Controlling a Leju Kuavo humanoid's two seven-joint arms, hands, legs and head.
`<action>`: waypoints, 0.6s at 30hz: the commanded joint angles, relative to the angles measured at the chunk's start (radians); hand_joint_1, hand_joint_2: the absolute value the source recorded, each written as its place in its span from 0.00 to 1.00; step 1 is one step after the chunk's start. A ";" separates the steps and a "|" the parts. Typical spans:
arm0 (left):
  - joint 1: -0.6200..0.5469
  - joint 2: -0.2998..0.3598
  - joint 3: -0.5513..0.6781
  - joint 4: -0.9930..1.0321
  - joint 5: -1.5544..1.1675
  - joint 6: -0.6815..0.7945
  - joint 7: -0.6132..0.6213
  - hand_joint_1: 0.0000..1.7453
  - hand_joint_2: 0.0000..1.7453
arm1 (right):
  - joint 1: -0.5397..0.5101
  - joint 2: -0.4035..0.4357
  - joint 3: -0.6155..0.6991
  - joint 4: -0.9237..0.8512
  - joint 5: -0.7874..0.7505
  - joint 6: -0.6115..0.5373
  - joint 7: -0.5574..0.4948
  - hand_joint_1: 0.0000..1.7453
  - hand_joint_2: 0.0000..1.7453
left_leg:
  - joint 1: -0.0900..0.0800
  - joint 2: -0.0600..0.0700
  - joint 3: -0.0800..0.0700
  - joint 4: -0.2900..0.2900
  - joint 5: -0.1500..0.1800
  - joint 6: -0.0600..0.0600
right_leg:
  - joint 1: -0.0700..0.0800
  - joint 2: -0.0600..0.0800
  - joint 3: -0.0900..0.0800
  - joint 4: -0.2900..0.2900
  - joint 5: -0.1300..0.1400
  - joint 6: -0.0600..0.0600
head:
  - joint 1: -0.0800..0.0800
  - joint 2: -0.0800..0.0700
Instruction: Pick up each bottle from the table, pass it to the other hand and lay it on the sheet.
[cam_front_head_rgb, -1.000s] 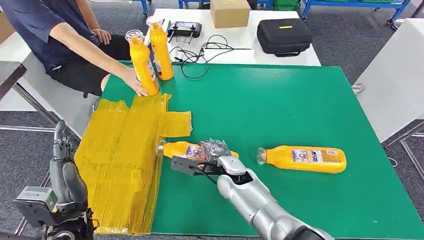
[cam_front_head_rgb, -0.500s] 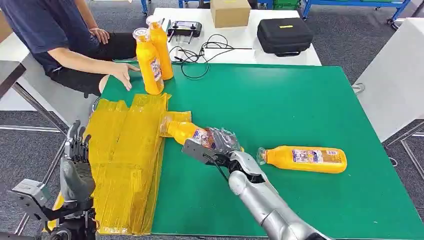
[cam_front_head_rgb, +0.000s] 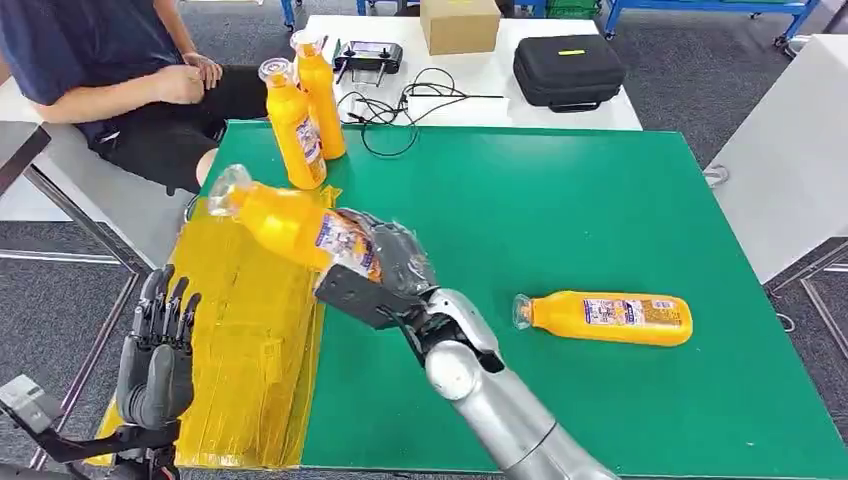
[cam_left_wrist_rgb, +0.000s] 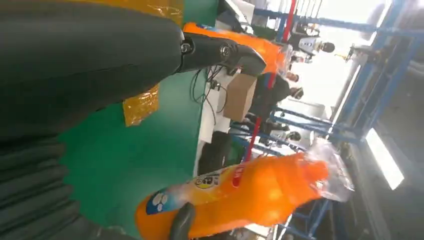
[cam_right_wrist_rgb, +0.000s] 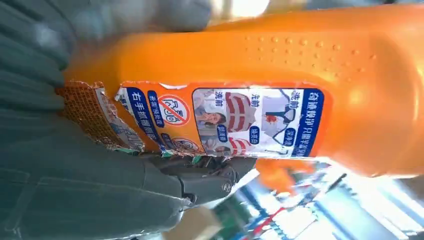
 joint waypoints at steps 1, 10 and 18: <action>0.007 -0.062 0.057 -0.068 -0.004 0.010 0.017 0.00 1.00 | -0.098 0.070 0.108 0.058 -0.014 0.026 -0.006 1.00 1.00 | 0.000 0.001 0.001 0.000 -0.001 -0.001 | 0.000 0.000 0.001 -0.001 -0.001 0.000 | 0.000 0.000; 0.021 -0.166 -0.042 -0.218 -0.142 0.096 0.059 0.00 1.00 | -0.166 0.110 0.235 0.137 -0.088 0.042 0.032 1.00 1.00 | 0.001 0.000 0.003 0.000 -0.002 -0.002 | 0.001 -0.001 0.004 -0.001 -0.002 -0.001 | 0.000 0.000; -0.115 -0.120 -0.165 -0.039 -0.112 0.064 0.050 0.00 1.00 | -0.128 0.065 0.174 0.144 -0.075 -0.022 0.070 1.00 1.00 | -0.001 -0.006 0.003 -0.002 0.001 -0.001 | 0.000 -0.006 0.005 -0.004 0.000 -0.001 | 0.000 0.000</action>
